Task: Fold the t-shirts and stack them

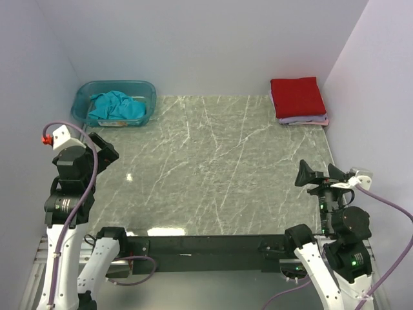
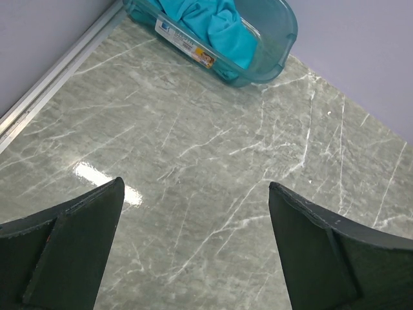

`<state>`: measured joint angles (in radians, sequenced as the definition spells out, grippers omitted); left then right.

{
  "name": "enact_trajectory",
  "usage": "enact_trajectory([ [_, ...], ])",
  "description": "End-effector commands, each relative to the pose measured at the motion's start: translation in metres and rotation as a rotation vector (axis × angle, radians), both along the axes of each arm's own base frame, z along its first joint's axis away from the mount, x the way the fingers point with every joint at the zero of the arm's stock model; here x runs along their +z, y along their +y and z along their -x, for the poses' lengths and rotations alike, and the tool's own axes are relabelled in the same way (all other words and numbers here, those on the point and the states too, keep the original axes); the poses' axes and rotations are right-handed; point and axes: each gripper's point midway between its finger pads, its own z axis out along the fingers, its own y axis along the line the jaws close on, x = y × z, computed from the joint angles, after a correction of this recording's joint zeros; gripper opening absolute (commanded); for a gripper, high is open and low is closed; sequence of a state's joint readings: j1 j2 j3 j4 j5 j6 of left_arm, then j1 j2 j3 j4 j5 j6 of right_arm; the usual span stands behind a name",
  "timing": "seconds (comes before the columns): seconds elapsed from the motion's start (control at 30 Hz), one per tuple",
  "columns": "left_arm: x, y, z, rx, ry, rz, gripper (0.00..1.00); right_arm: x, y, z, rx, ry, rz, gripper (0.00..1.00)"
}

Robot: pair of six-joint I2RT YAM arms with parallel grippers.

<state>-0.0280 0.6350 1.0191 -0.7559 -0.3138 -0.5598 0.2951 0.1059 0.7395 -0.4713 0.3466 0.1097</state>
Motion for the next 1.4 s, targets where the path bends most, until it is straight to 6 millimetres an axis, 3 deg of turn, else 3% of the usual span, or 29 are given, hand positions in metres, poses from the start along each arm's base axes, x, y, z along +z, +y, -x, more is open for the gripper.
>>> enact_trajectory([
  [0.0, 0.007, 0.004, -0.011, 0.025, -0.027, -0.01, 0.99, 0.004, 0.007, -0.004, 0.033, -0.039, 0.002, 0.96],
  [0.23, -0.009, 0.003, -0.037, 0.025, 0.007, -0.006, 0.99, -0.023, 0.03, -0.019, 0.129, 0.03, -0.005, 0.96],
  [0.37, -0.002, 0.011, -0.069, 0.078, -0.015, -0.017, 0.99, -0.032, 0.053, -0.027, 0.242, 0.112, 0.022, 0.96],
  [0.43, -0.009, 0.013, -0.092, 0.091, 0.021, -0.033, 0.99, -0.029, 0.059, -0.027, 0.272, 0.109, 0.005, 0.96],
  [0.47, 0.004, 0.013, -0.104, 0.093, -0.003, -0.036, 0.99, -0.029, 0.061, -0.026, 0.286, 0.104, 0.007, 0.96],
  [0.5, -0.012, 0.014, -0.123, 0.1, 0.057, -0.041, 0.99, -0.029, 0.063, -0.026, 0.298, 0.102, 0.007, 0.96],
  [0.53, -0.013, 0.015, -0.134, 0.106, 0.072, -0.043, 0.99, -0.032, 0.063, -0.026, 0.294, 0.108, 0.007, 0.96],
  [0.57, 0.003, 0.017, -0.147, 0.118, 0.048, -0.043, 0.99, -0.034, 0.062, -0.028, 0.285, 0.115, 0.004, 0.96],
  [0.6, -0.017, 0.017, -0.169, 0.119, 0.113, -0.049, 1.0, -0.037, 0.06, -0.029, 0.273, 0.124, 0.003, 0.96],
  [0.63, -0.019, 0.018, -0.181, 0.12, 0.127, -0.052, 0.99, -0.041, 0.06, -0.03, 0.27, 0.133, -0.002, 0.96],
  [0.67, -0.002, 0.019, -0.199, 0.116, 0.097, -0.057, 0.99, -0.043, 0.06, -0.031, 0.27, 0.139, -0.002, 0.96],
  [0.7, -0.027, 0.022, -0.22, 0.118, 0.164, -0.06, 0.99, -0.044, 0.061, -0.031, 0.274, 0.143, -0.001, 0.96],
  [0.73, -0.035, 0.023, -0.232, 0.117, 0.195, -0.062, 0.99, -0.045, 0.062, -0.031, 0.277, 0.147, 0.001, 0.96],
  [0.77, -0.016, 0.023, -0.251, 0.11, 0.158, -0.061, 1.0, -0.046, 0.062, -0.031, 0.277, 0.155, 0.001, 0.96],
  [0.8, -0.05, 0.034, -0.271, 0.12, 0.239, -0.054, 0.99, -0.046, 0.062, -0.031, 0.28, 0.159, 0.003, 0.96],
  [0.83, -0.062, 0.036, -0.279, 0.118, 0.284, -0.049, 0.99, -0.049, 0.062, -0.031, 0.281, 0.171, 0.012, 0.96],
  [0.87, -0.045, 0.041, -0.296, 0.125, 0.247, -0.043, 0.99, -0.052, 0.062, -0.033, 0.275, 0.183, 0.017, 0.96],
  [0.9, -0.08, 0.042, -0.313, 0.117, 0.317, -0.041, 0.99, -0.054, 0.061, -0.033, 0.272, 0.187, 0.016, 0.96],
  [0.93, -0.092, 0.042, -0.318, 0.113, 0.351, -0.037, 0.99, -0.057, 0.061, -0.035, 0.268, 0.195, 0.017, 0.96],
  [0.97, -0.082, 0.044, -0.333, 0.111, 0.32, -0.033, 0.99, -0.059, 0.061, -0.036, 0.264, 0.2, 0.018, 0.96],
  [1.0, -0.112, 0.046, -0.343, 0.11, 0.368, -0.028, 1.0, -0.06, 0.06, -0.036, 0.262, 0.201, 0.018, 0.96],
  [1.07, -0.121, 0.047, -0.358, 0.092, 0.359, -0.011, 0.99, -0.063, 0.062, -0.038, 0.266, 0.213, 0.019, 0.96],
  [1.1, -0.141, 0.047, -0.364, 0.082, 0.379, -0.002, 0.99, -0.064, 0.063, -0.039, 0.271, 0.219, 0.02, 0.96],
  [1.27, -0.194, 0.039, -0.379, 0.001, 0.388, 0.084, 0.97, -0.07, 0.067, -0.043, 0.286, 0.252, 0.022, 0.96],
  [1.37, -0.218, 0.037, -0.384, -0.024, 0.407, 0.117, 0.88, -0.073, 0.07, -0.044, 0.301, 0.264, 0.028, 0.96],
])
